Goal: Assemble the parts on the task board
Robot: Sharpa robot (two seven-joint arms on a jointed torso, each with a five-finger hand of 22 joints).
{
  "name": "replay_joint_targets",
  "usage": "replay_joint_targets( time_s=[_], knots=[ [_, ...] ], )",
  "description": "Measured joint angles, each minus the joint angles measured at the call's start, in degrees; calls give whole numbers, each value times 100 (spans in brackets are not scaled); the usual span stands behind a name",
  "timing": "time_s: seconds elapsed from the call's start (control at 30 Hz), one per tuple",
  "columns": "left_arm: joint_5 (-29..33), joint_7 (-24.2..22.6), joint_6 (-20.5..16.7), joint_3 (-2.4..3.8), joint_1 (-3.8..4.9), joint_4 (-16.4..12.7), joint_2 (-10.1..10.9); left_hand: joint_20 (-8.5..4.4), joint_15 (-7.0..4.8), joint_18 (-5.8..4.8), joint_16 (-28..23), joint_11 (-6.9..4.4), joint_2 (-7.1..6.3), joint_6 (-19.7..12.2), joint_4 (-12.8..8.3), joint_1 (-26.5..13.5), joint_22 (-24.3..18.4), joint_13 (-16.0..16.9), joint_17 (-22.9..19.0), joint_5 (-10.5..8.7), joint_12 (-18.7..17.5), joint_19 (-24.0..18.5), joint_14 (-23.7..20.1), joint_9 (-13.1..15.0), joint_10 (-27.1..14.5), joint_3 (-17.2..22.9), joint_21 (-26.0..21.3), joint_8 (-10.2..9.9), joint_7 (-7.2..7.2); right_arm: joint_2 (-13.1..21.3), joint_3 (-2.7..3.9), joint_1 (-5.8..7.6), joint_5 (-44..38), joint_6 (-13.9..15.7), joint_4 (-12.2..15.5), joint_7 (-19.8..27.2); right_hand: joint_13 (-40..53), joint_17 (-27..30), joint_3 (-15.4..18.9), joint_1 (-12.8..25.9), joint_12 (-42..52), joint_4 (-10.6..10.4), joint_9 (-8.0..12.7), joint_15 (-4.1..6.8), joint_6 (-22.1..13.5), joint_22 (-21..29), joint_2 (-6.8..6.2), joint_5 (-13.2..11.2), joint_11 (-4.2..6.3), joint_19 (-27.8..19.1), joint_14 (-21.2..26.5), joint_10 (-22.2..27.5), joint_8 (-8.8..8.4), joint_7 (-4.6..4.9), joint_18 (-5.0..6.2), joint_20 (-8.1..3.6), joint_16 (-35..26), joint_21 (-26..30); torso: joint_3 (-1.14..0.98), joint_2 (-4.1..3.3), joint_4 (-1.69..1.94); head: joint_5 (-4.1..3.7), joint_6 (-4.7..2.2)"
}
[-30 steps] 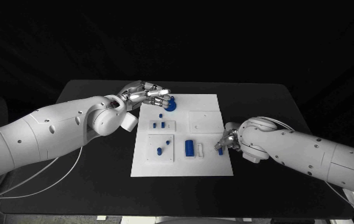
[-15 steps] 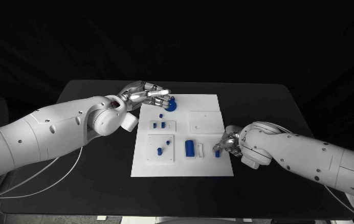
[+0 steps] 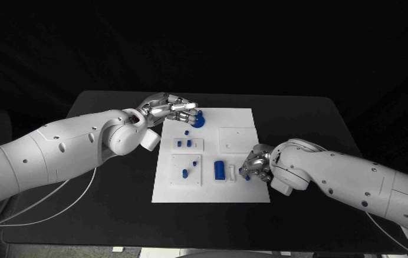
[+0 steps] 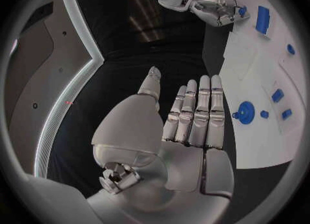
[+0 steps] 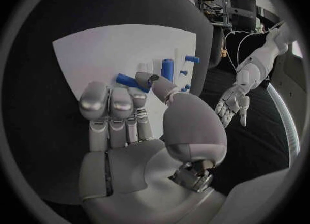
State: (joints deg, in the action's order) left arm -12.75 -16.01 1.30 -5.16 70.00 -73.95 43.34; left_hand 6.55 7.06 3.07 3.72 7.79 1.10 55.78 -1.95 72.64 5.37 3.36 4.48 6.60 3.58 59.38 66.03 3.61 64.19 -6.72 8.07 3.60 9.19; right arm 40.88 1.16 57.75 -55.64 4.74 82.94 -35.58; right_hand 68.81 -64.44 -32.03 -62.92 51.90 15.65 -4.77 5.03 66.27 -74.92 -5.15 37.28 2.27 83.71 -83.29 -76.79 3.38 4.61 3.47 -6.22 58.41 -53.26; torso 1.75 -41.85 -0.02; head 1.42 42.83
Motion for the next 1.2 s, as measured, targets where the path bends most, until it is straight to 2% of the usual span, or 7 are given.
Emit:
replay_joint_targets(
  time_s=[0.27, 0.53, 0.77, 0.9, 1.03, 1.2],
  knots=[
    [-2, 6, 9, 0, 0, 6, -4, 0, 0, 0, 0, 0, 0, 0, 0, 0, 0, 0, -1, 0, 0, 0, 0, 0, 0, 0, 0, 0, 0, -108, 45, 6, 114, 9, -35, 79, 2, 0, 192, 0, 0, -18, -7, 12, 18, 0, 0, 0, 0, 0, -12, 0, 11, -19, 0, 0, -23, 43, -4, -2, -3, 3, 2],
    [-4, 10, 18, 0, 0, 9, -11, 0, 0, 0, 0, 0, 0, 0, 0, 0, 0, 0, -1, 0, 0, 0, 0, 0, 0, 0, 0, 0, 0, -197, 53, 8, 160, 5, -138, 77, 11, -4, 623, 44, 0, -95, -24, 11, 39, 0, 80, -201, -1, 0, -12, 0, 28, -39, 0, 0, -23, 106, -4, -2, -8, 2, 0],
    [-6, 17, 25, 0, 0, 12, -12, 0, 0, 0, 0, 0, 20, 0, 0, -20, -12, 0, -1, 0, 0, 0, 0, 0, 0, 0, 0, 0, 0, -277, 53, 9, 142, 2, -214, -10, 10, -4, 1288, -1, 0, -383, -74, 11, 179, 1, 233, -1384, -4, 0, -12, -3, 28, -132, 0, 0, -23, 189, -4, -1, -7, 4, 3],
    [-8, 21, 28, 0, 0, 13, -13, 0, 0, 0, 0, 0, 21, 0, 0, -21, -13, 0, -1, 0, 0, 0, 0, 0, 0, 0, 0, 0, 0, -318, 53, 11, 119, -14, -241, -63, -23, 1, 1489, -29, -1, -556, -84, 10, 247, 1, 260, -1925, -11, 0, -12, -12, 28, -183, 0, 0, -23, 256, -4, -1, -6, 9, 7],
    [-10, 25, 31, 0, 0, 13, -14, 0, 0, 0, 0, 0, 21, 0, 0, -21, -13, 0, -2, 0, 0, 0, 0, 0, 0, 0, 0, 0, 0, -368, 51, 11, 88, -47, -276, -110, -34, 3, 1623, -29, -24, -690, -95, 27, 279, 1, 260, -2226, -11, 3, -29, -12, 29, -208, 0, -3, -23, 272, -3, 0, -4, 11, 14],
    [-12, 29, 34, 0, 0, 14, -16, 0, 0, 0, 0, 0, 21, 0, 0, -21, -13, 0, -2, 0, 0, 0, 0, 0, 0, 0, 0, 0, 0, -427, 40, 12, 53, -82, -326, -148, -55, 8, 1711, -62, -24, -818, -102, 27, 301, 1, 286, -2357, -12, 23, -29, -12, 31, -195, 0, -22, -46, 302, -3, 0, -4, 16, 18]
  ],
)
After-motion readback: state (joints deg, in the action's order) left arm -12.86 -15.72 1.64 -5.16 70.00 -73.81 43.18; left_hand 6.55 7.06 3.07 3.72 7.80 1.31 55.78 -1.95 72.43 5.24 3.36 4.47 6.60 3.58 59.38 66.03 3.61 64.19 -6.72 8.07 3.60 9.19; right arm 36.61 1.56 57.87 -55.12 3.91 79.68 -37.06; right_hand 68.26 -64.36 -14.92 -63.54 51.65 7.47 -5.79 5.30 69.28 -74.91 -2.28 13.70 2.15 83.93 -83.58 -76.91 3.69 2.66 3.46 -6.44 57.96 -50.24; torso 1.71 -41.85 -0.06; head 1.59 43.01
